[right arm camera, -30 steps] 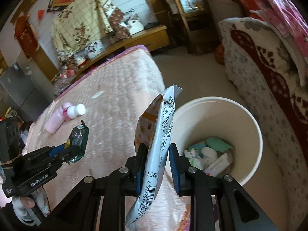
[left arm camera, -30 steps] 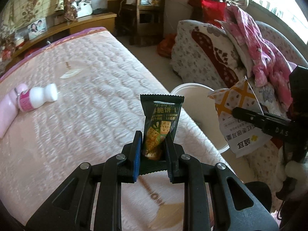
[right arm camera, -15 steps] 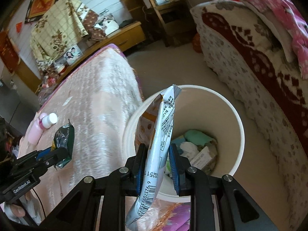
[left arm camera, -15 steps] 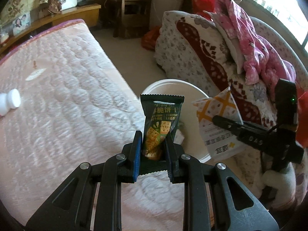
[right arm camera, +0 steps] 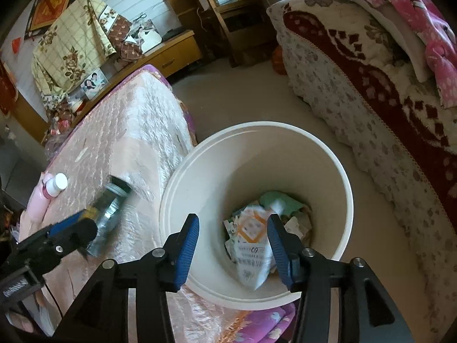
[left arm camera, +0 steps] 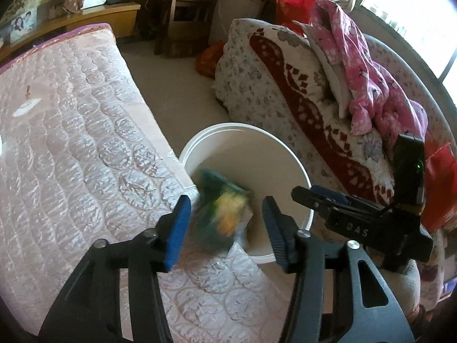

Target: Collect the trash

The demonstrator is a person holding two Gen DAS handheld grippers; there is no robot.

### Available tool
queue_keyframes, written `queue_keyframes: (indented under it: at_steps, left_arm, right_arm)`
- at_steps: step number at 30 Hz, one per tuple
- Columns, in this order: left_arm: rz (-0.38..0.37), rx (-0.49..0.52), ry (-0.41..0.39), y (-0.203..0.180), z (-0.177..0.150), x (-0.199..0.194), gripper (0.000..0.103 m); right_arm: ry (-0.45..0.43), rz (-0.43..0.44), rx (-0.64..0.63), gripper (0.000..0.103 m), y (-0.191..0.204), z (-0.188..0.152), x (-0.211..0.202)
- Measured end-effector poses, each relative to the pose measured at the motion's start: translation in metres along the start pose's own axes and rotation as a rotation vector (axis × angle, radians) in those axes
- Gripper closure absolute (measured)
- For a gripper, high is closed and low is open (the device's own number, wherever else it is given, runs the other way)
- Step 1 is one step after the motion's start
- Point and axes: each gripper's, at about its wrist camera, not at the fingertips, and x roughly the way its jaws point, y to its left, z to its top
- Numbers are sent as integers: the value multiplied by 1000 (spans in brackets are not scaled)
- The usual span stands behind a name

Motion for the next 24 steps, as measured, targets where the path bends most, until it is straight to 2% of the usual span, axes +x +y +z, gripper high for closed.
queue_keyframes:
  at_steps: [4,11,15,19,24]
  left_arm:
    - [39,6,-9,4,-2,-5,52]
    - [137,24,-55,6,-12,-25,52]
    - [276,68,-107,0,-21,-43,52]
    - [249,67,-139,0,-28,-63,52]
    - [259,83,-208,-4,-36,-93,52]
  right_arm:
    - [-4,3,-14,56,2,-4,-7]
    - [-60,-51,-101,54,25,-12,-32]
    - [-111,-63,-120,42,39,-18,-52]
    - [-162,-60,-137,39,58,-23,-75]
    - [-242,-81,-168,36,87,-31,-101]
